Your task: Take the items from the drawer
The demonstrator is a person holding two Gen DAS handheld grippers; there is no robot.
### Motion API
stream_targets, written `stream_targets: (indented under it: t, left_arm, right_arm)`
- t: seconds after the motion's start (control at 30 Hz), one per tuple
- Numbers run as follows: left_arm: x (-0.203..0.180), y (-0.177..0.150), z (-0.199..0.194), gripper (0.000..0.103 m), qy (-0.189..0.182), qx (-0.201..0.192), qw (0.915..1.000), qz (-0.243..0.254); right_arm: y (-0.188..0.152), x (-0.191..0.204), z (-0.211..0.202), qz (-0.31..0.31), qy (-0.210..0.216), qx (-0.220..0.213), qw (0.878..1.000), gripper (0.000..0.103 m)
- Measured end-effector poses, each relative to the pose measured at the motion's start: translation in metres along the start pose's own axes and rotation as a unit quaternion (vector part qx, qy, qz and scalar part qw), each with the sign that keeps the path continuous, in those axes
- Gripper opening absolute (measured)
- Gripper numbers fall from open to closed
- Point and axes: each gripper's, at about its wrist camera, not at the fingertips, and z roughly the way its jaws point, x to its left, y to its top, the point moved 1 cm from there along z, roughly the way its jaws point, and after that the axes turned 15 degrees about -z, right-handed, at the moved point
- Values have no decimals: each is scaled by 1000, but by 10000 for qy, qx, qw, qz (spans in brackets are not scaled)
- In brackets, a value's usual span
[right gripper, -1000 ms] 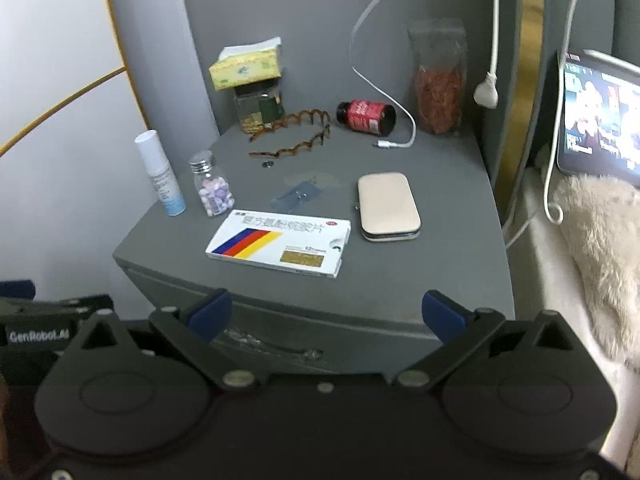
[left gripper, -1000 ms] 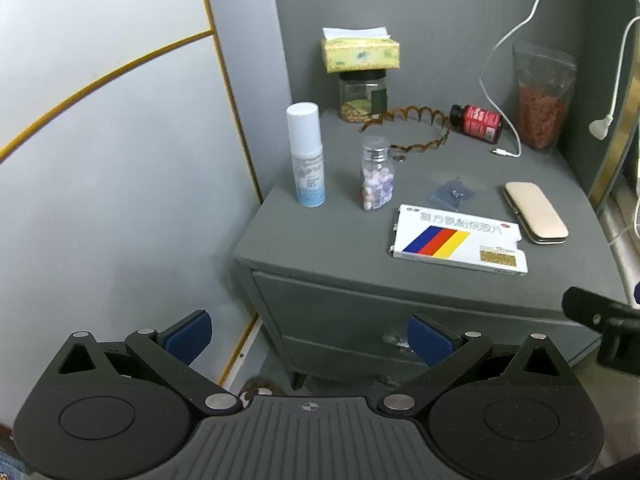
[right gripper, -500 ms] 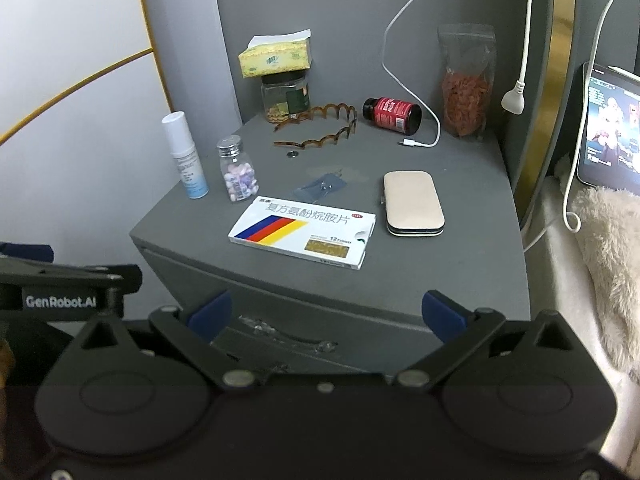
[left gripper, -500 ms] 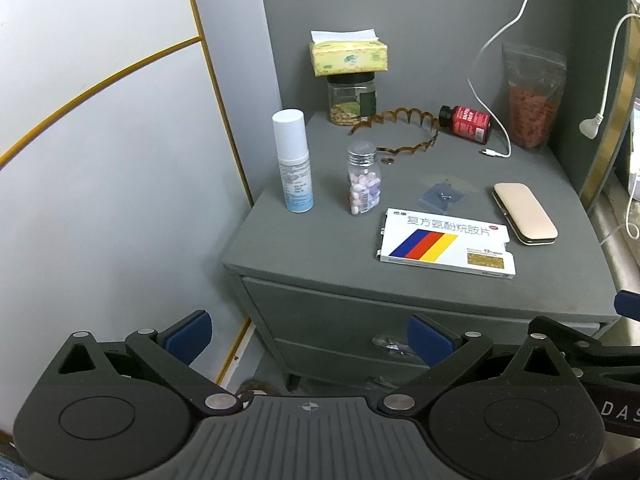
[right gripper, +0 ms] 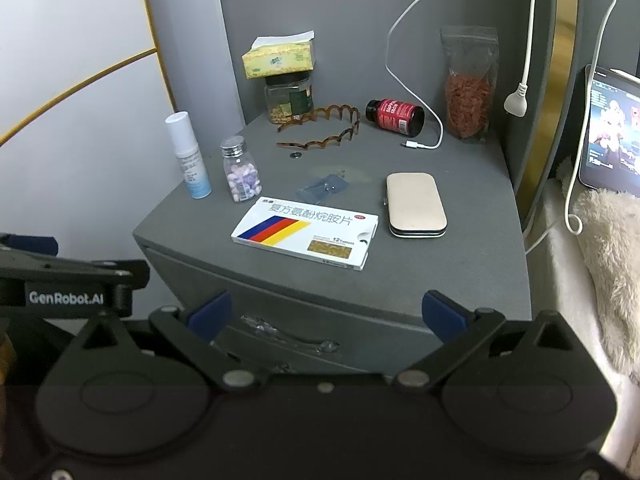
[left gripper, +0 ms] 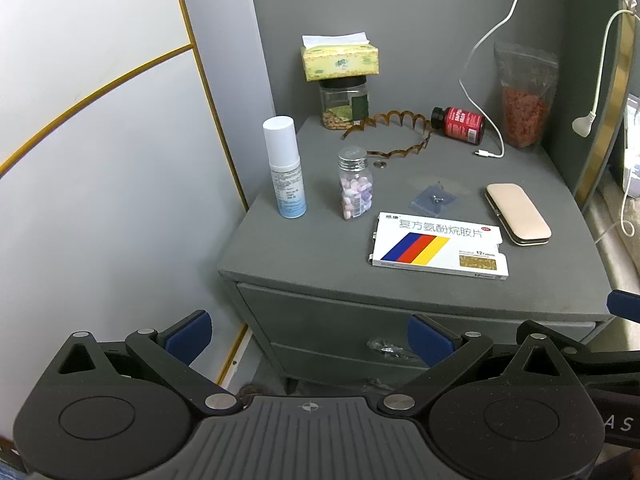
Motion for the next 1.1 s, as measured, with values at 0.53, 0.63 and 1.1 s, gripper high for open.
stream_targets:
  t: [0.53, 0.63, 1.1]
  left_arm:
    - [-20, -1, 15, 103, 108, -49, 9999, -123]
    - [-21, -1, 15, 103, 100, -61, 9998, -144]
    - [-12, 0, 7, 103, 84, -76, 9999, -119]
  right_arm:
    - [0, -1, -1, 40, 38, -20, 10000, 103]
    - [0, -1, -2, 48, 45, -28, 10000, 103]
    - [0, -4, -2, 118, 89, -47, 9999, 103]
